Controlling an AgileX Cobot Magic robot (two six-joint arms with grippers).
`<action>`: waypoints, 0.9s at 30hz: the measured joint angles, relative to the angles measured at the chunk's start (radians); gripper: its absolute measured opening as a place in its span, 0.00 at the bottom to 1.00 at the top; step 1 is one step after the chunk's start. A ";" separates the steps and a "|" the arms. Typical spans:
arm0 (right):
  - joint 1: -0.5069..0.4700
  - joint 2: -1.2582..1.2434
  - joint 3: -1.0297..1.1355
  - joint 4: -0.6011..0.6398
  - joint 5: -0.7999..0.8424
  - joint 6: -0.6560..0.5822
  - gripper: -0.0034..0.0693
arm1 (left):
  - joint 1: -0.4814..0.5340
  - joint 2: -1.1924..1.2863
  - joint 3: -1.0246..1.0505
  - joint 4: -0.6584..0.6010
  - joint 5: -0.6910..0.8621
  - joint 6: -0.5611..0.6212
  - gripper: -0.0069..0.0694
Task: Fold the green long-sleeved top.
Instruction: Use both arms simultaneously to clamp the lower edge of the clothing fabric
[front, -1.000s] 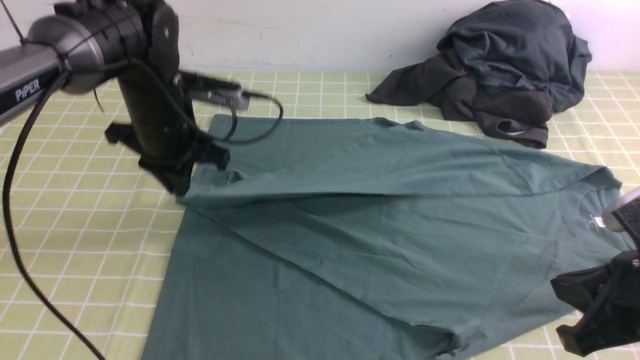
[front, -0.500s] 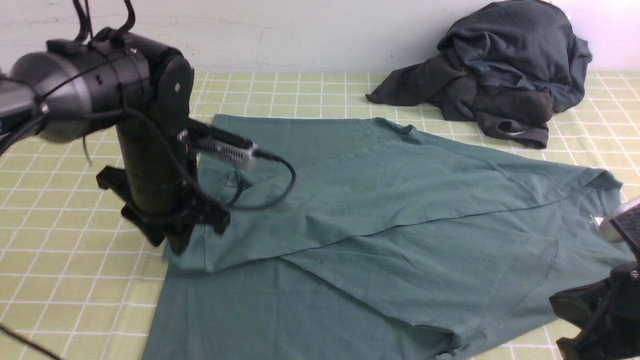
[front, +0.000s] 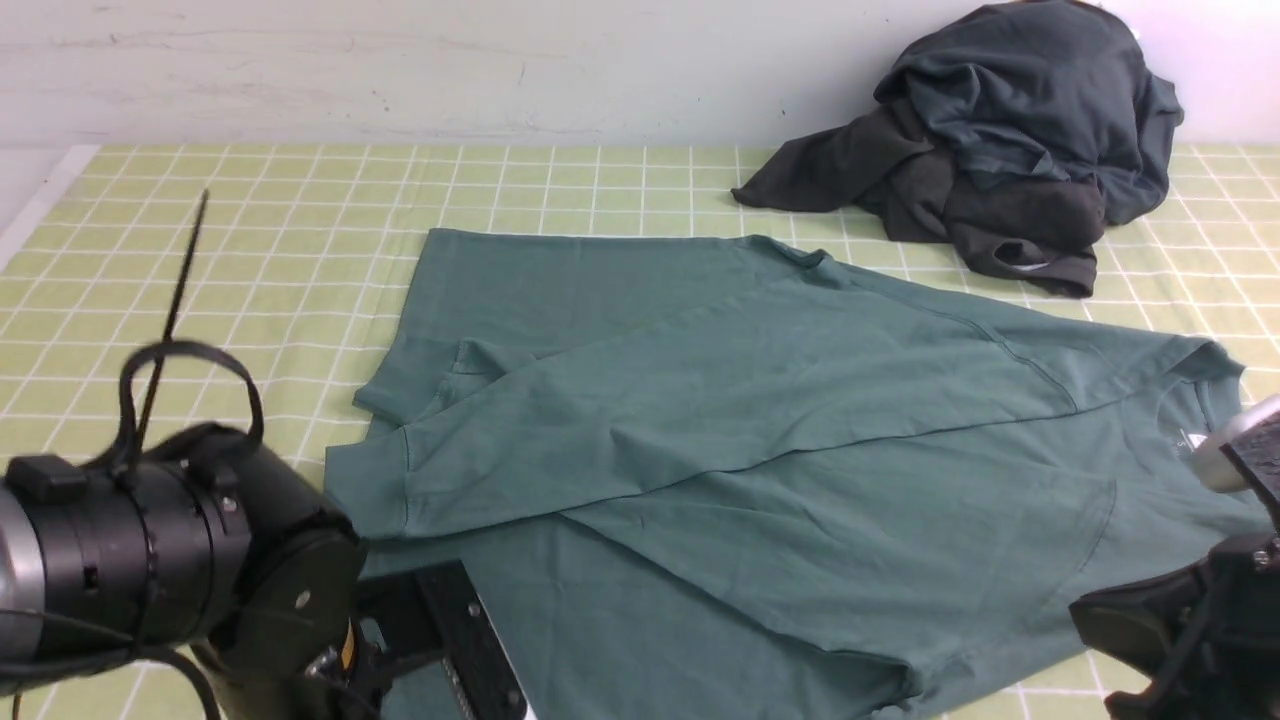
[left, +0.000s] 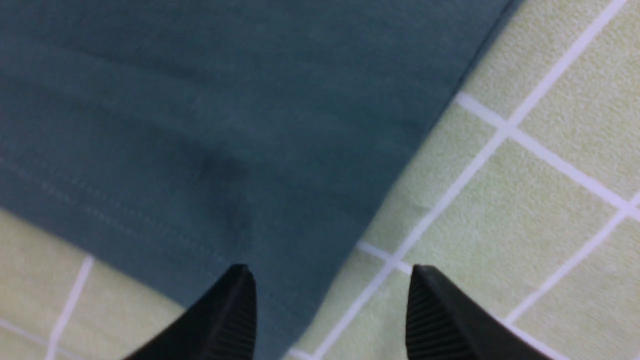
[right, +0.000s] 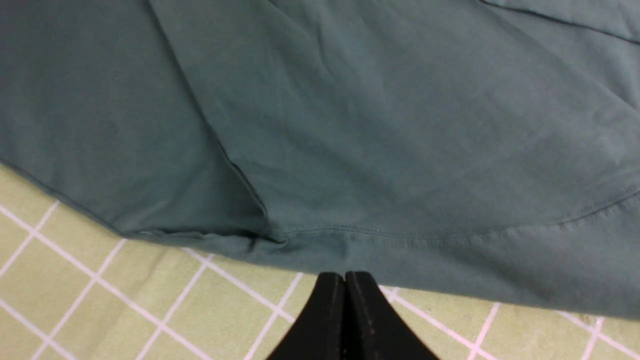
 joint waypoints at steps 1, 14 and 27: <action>0.000 0.000 0.000 0.004 0.000 -0.005 0.03 | 0.000 0.000 0.003 0.000 -0.006 0.005 0.58; 0.000 -0.064 0.000 0.286 0.045 -0.390 0.03 | -0.003 0.007 0.016 0.111 -0.092 -0.158 0.10; 0.000 0.125 -0.095 0.214 0.118 -0.780 0.05 | -0.003 -0.169 -0.009 0.185 -0.049 -0.375 0.09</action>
